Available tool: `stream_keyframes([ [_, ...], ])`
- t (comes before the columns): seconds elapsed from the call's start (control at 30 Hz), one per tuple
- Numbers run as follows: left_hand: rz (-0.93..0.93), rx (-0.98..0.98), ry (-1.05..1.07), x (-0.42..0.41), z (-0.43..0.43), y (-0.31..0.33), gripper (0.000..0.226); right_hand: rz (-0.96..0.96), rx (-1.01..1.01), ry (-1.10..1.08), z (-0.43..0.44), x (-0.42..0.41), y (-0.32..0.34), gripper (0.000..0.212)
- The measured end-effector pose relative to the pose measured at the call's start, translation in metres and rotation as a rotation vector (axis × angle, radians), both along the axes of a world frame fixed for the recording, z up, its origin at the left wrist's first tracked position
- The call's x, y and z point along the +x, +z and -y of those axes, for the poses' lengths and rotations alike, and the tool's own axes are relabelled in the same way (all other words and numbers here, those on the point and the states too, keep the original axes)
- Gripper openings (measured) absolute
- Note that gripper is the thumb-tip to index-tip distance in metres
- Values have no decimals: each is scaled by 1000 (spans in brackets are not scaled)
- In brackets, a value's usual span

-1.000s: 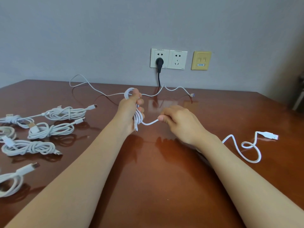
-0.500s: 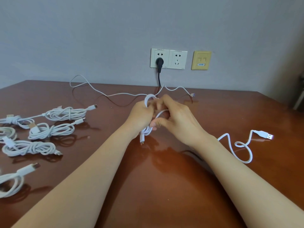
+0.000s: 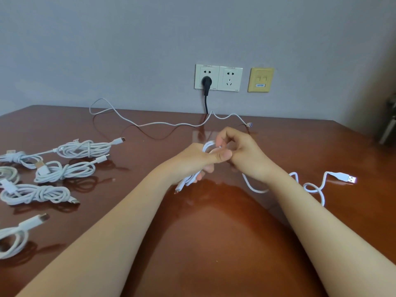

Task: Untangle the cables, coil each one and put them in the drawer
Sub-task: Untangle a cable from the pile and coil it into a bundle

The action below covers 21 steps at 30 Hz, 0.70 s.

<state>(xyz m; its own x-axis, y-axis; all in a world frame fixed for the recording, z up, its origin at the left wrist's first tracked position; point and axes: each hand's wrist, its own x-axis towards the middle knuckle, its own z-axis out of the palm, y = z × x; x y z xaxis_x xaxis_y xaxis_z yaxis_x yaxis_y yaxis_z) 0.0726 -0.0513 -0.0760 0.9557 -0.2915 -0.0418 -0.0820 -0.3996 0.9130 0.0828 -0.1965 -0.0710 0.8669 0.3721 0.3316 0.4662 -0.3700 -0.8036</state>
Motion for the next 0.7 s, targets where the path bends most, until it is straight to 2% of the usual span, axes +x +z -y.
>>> stream_keyframes([
  [0.17,-31,61,-66,-1,-3,-2,16,-63,85,-44,1,1,5,24],
  [0.37,-29,54,-63,0,-2,-3,28,-144,232,-44,-5,1,2,20],
  [0.53,-33,-91,47,3,-4,-5,30,-266,298,-46,-7,3,1,17],
  [0.6,-40,-175,106,5,-6,-6,30,-288,253,-32,-6,3,0,17],
  [0.7,-39,-322,191,8,-8,-6,29,-223,125,-22,-7,1,0,19],
])
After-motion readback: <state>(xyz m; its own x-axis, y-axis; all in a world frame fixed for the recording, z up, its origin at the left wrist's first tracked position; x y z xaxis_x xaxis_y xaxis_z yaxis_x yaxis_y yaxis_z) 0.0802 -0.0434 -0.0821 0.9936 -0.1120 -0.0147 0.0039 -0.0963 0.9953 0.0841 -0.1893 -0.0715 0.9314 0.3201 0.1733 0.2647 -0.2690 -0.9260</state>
